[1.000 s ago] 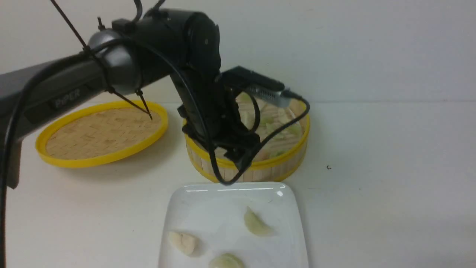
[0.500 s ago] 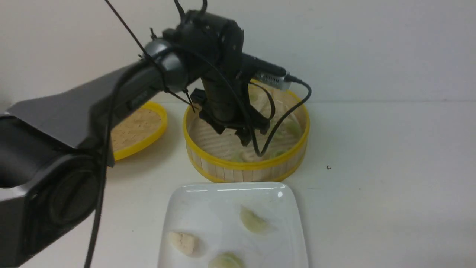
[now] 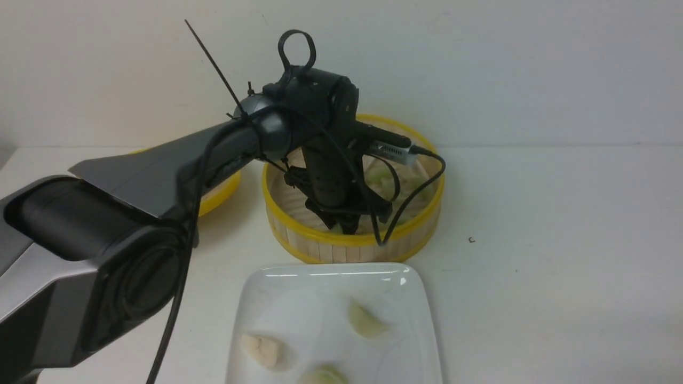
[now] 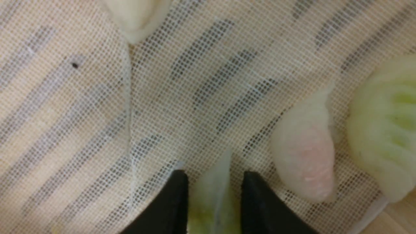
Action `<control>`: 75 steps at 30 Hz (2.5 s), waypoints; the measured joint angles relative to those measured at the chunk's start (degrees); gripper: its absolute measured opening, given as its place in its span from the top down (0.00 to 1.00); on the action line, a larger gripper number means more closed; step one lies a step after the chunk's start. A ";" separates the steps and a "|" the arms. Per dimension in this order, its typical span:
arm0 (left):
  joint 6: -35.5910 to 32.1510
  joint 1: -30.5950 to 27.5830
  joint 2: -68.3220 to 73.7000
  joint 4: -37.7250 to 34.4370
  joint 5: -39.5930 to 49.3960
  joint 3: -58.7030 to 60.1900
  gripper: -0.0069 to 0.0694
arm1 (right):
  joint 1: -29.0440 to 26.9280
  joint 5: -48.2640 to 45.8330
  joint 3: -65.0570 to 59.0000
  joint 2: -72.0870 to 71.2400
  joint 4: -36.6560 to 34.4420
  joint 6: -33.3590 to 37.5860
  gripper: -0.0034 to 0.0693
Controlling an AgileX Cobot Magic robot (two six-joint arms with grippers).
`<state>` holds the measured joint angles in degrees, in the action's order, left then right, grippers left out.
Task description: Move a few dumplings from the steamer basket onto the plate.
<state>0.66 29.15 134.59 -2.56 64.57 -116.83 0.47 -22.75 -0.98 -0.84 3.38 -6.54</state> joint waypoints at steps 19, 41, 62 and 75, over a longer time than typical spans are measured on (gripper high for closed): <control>0.12 2.16 -26.09 -4.23 6.06 8.38 0.67 | 0.00 0.06 0.00 0.00 -0.04 0.00 0.97; 0.54 3.68 -19.77 -1.98 4.60 19.50 0.25 | 0.00 0.06 0.00 0.00 -0.04 0.00 0.97; 3.49 3.75 -91.24 -0.09 -35.50 67.36 0.92 | 0.00 0.06 0.00 0.00 -0.04 0.05 0.97; -1.07 3.75 -135.32 1.72 -69.95 97.87 0.92 | -0.06 0.55 -0.07 0.12 -0.26 0.05 0.97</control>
<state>-0.41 32.90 -0.73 -0.84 -5.39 -18.96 0.41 -22.21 -1.05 -0.72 3.13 -6.49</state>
